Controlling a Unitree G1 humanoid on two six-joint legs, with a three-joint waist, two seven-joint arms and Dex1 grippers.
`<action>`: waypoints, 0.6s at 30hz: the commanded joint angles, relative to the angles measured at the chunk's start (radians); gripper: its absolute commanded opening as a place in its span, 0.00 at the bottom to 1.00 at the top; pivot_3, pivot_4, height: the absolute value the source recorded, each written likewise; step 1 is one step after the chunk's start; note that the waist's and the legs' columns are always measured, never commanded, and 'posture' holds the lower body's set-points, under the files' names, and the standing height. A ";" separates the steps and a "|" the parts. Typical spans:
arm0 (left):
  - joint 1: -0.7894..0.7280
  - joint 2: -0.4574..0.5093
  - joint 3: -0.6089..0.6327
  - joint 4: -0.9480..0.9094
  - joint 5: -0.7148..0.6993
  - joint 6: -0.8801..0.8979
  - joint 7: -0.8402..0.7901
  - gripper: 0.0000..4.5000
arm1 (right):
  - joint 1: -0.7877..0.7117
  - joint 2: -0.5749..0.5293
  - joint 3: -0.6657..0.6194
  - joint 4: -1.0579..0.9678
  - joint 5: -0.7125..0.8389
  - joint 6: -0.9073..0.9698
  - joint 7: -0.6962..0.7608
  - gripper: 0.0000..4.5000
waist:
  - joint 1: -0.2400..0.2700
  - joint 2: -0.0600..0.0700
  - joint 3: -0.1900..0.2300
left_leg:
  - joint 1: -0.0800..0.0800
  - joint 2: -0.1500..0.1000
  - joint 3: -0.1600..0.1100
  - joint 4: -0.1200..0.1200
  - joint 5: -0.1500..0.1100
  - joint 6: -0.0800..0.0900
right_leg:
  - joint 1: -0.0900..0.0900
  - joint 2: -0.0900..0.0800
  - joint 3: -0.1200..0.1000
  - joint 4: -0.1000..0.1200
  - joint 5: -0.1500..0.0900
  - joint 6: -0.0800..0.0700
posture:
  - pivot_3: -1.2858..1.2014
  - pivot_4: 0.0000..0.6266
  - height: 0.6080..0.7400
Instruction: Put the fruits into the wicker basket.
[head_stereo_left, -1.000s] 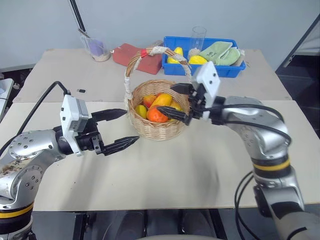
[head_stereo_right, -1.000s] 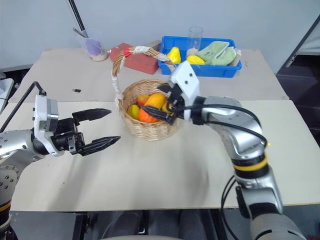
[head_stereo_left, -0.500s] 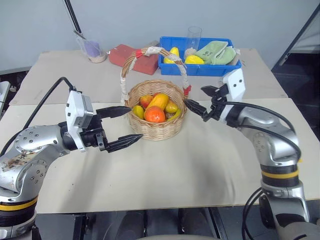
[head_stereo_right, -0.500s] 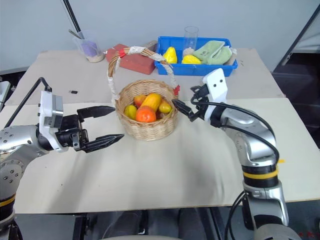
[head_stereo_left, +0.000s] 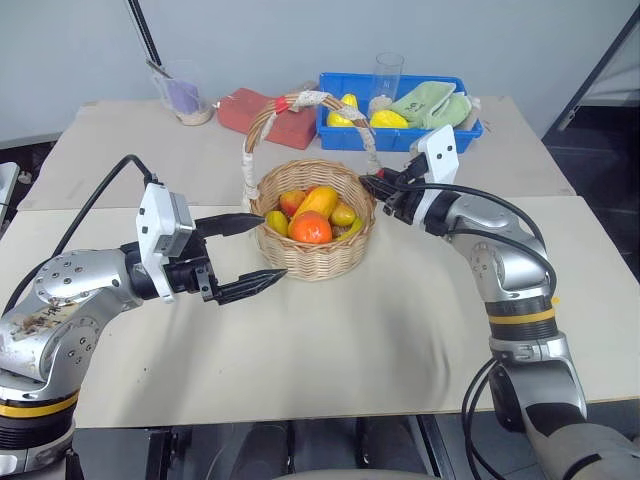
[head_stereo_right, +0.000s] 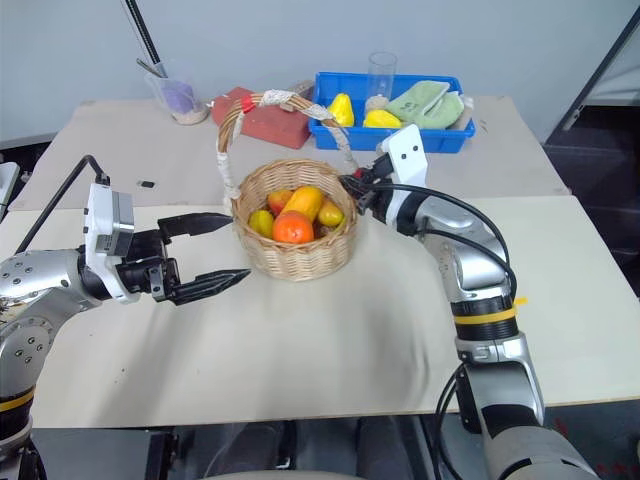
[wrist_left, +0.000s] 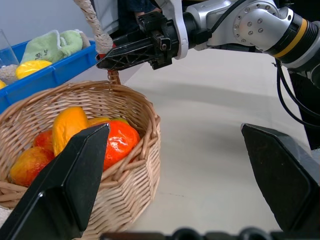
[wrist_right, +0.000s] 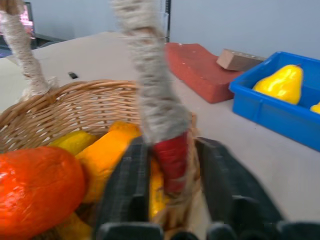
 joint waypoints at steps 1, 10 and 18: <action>-0.024 -0.003 0.002 -0.007 0.006 -0.025 -0.002 1.00 | -0.027 0.004 -0.001 -0.026 -0.009 -0.034 0.004 0.02 | 0.000 0.000 0.000 | 0.000 0.000 0.000 0.000 0.000 0.000 | 0.000 0.000 0.000 0.000 0.000 0.000 | 0.52 0.24 1.00; -0.041 -0.029 -0.005 0.000 0.016 -0.026 0.009 1.00 | 0.008 -0.105 -0.120 -0.015 -0.072 -0.148 -0.046 0.02 | 0.009 0.000 0.000 | -0.001 -0.001 0.000 0.000 0.000 0.000 | 0.000 -0.001 -0.001 0.000 0.000 0.000 | 0.52 0.24 1.00; -0.067 -0.045 -0.026 0.021 0.029 -0.036 0.011 1.00 | 0.079 -0.245 -0.235 0.111 -0.097 -0.210 -0.064 0.02 | 0.009 0.000 0.000 | -0.002 0.000 0.001 0.000 0.000 0.000 | 0.000 0.000 0.000 -0.003 0.000 0.000 | 0.52 0.24 1.00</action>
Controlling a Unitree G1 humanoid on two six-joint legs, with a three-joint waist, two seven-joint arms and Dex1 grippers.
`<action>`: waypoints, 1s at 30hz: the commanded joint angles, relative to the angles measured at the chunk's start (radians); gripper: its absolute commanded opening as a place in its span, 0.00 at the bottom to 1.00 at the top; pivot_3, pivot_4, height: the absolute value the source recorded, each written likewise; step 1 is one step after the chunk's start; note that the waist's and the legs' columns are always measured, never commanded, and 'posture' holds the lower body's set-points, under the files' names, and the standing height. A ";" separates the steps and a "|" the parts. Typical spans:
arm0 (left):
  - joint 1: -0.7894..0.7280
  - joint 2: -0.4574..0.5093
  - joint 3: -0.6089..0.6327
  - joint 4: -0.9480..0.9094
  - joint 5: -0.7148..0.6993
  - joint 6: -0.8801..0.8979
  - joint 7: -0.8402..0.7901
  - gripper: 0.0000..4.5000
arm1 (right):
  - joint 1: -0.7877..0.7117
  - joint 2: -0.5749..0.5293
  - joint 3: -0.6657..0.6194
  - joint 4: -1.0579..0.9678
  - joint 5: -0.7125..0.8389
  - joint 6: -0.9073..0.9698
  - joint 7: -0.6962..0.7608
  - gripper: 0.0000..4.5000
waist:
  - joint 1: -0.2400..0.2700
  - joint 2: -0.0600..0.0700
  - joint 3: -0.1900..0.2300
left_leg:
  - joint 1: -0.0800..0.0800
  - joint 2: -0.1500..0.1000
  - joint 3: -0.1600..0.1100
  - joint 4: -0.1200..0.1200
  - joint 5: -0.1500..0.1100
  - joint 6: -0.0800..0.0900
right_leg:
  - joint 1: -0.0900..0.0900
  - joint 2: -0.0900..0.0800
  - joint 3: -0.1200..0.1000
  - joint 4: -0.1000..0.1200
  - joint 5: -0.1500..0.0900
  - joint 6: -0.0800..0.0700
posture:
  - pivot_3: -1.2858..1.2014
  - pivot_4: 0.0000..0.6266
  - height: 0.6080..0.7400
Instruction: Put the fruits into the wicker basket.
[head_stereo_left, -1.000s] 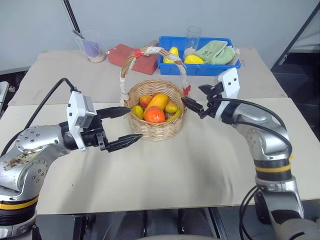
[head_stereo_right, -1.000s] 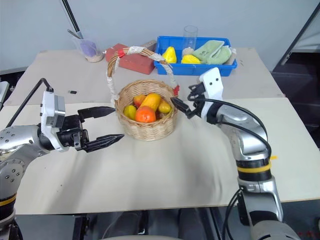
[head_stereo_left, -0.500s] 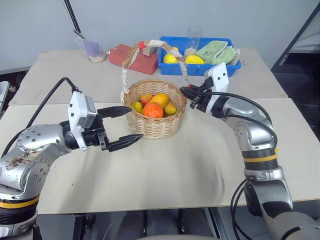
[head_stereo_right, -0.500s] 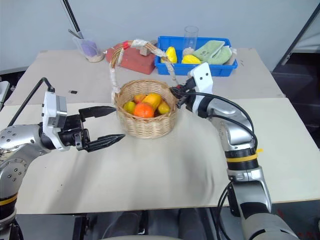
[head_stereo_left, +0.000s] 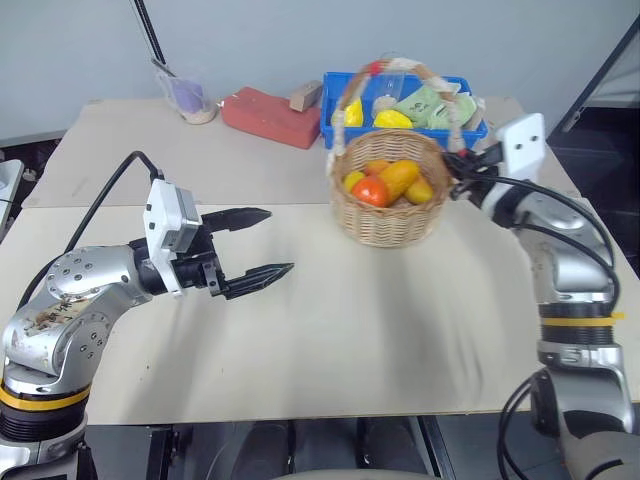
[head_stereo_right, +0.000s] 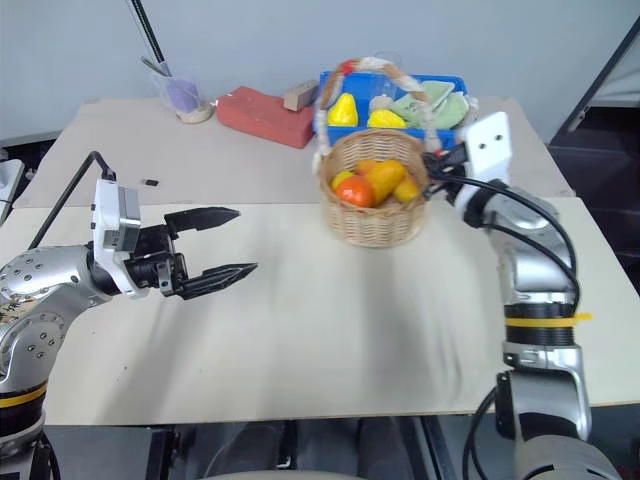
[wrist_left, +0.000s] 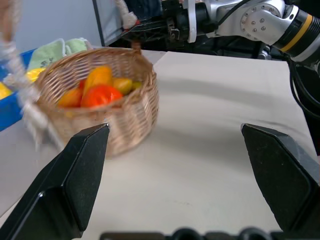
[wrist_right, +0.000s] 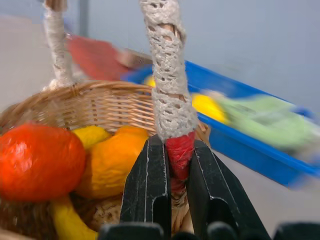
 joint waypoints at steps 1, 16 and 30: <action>-0.031 -0.002 0.002 0.008 0.010 -0.026 -0.002 1.00 | 0.008 -0.036 -0.063 0.023 0.007 -0.027 -0.004 0.02 | -0.003 0.000 0.000 | 0.000 0.000 0.000 0.000 0.000 0.000 | 0.000 0.000 0.000 0.000 0.000 0.000 | 0.52 0.24 1.00; 0.063 0.045 0.067 0.058 0.141 -0.049 0.055 1.00 | 0.121 -0.126 -0.135 -0.125 0.100 0.091 0.086 0.86 | -0.004 0.000 0.000 | 0.000 0.000 0.000 0.000 0.000 0.000 | 0.000 0.000 0.001 -0.001 0.000 0.000 | 0.52 0.24 1.00; 0.463 0.164 0.357 0.188 0.343 -0.083 0.079 1.00 | 0.380 -0.447 -0.107 -0.207 0.180 0.112 0.544 0.86 | -0.006 0.000 0.000 | 0.003 0.003 0.001 -0.001 -0.001 0.002 | 0.001 -0.001 0.002 -0.005 -0.001 -0.001 | 0.52 0.24 1.00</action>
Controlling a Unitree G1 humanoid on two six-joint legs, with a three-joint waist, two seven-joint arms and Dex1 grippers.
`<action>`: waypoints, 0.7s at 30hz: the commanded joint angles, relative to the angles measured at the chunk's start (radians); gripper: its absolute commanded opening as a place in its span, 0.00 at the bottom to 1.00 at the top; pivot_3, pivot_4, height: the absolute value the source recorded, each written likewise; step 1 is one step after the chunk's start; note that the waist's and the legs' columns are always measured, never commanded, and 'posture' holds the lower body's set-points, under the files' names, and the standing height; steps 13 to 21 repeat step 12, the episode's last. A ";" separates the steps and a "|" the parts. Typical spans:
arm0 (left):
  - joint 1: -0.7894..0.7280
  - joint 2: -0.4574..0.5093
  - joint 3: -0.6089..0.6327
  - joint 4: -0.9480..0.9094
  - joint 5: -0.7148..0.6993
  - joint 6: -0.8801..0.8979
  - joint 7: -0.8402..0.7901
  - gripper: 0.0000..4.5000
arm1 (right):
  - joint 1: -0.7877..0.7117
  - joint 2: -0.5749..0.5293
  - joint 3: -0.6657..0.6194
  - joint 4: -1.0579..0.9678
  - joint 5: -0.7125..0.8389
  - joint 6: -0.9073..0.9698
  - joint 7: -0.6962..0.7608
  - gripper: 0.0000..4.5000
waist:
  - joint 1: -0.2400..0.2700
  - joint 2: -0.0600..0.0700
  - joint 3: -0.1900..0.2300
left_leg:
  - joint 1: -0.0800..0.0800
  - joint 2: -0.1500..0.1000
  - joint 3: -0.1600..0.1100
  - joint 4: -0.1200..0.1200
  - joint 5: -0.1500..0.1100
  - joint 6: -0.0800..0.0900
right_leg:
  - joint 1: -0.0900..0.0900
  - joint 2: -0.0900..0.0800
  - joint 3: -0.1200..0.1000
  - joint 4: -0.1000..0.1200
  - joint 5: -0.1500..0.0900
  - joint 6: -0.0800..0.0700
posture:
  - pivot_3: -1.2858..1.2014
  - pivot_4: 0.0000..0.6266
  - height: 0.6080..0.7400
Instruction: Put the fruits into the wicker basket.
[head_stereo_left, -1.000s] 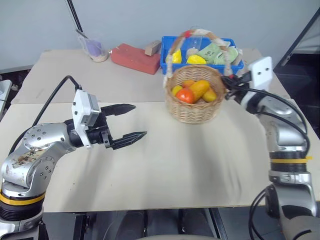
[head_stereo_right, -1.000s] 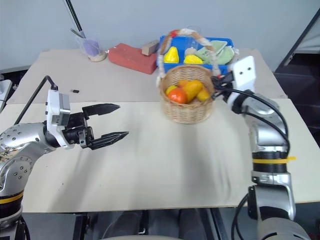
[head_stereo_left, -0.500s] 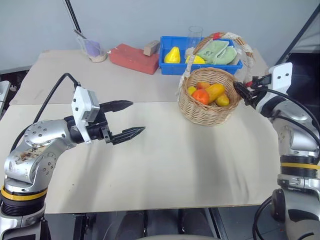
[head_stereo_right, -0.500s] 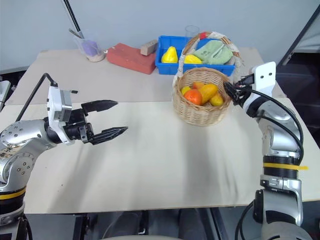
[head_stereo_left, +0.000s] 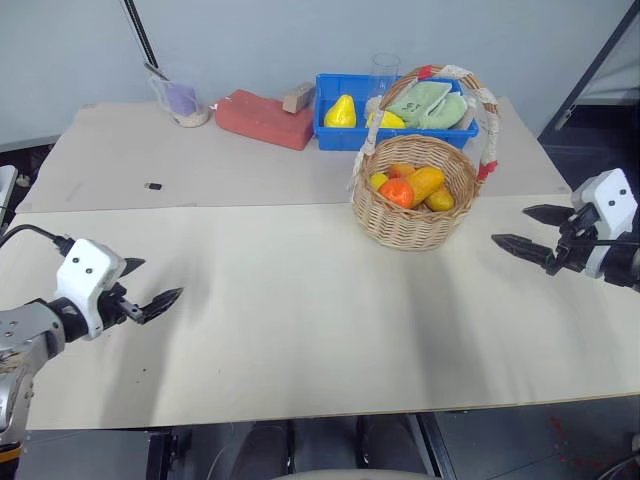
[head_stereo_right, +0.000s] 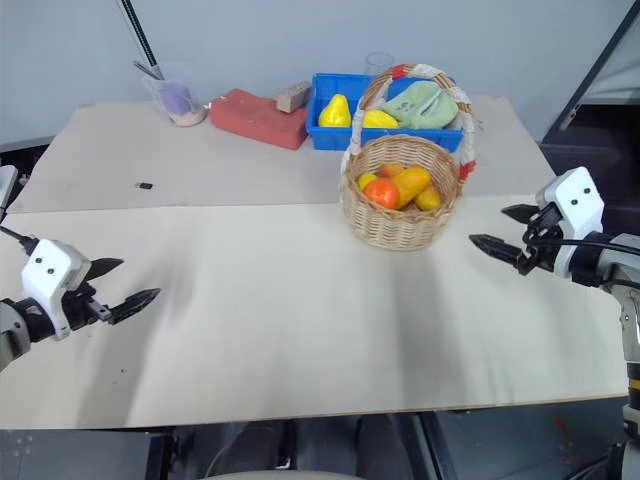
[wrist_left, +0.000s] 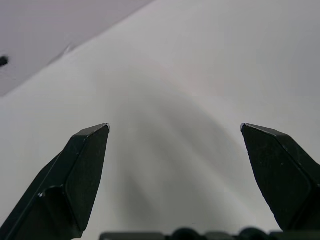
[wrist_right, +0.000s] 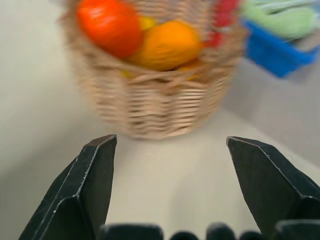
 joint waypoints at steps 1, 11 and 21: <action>0.042 0.036 0.099 0.003 0.004 -0.029 -0.048 1.00 | 0.024 -0.060 0.022 -0.034 0.009 -0.013 0.099 0.86 | 0.006 0.000 0.000 | 0.000 0.000 0.000 0.000 0.000 0.000 | 0.000 0.000 0.000 0.000 0.000 0.000 | 0.52 0.24 1.00; 0.062 0.033 0.133 -0.015 -0.008 -0.009 -0.070 1.00 | -0.008 -0.068 0.063 0.002 -0.019 -0.038 0.137 0.86 | 0.014 0.000 0.000 | 0.000 0.000 0.000 0.000 0.000 0.000 | 0.000 -0.002 -0.001 0.000 0.000 0.000 | 0.52 0.24 1.00; 0.059 0.032 0.132 -0.015 -0.011 -0.010 -0.071 1.00 | -0.013 -0.066 0.066 0.006 -0.022 -0.041 0.137 0.86 | 0.014 0.000 0.000 | 0.000 0.000 0.000 0.000 0.000 0.000 | 0.000 -0.002 -0.001 0.000 0.000 0.000 | 0.52 0.24 1.00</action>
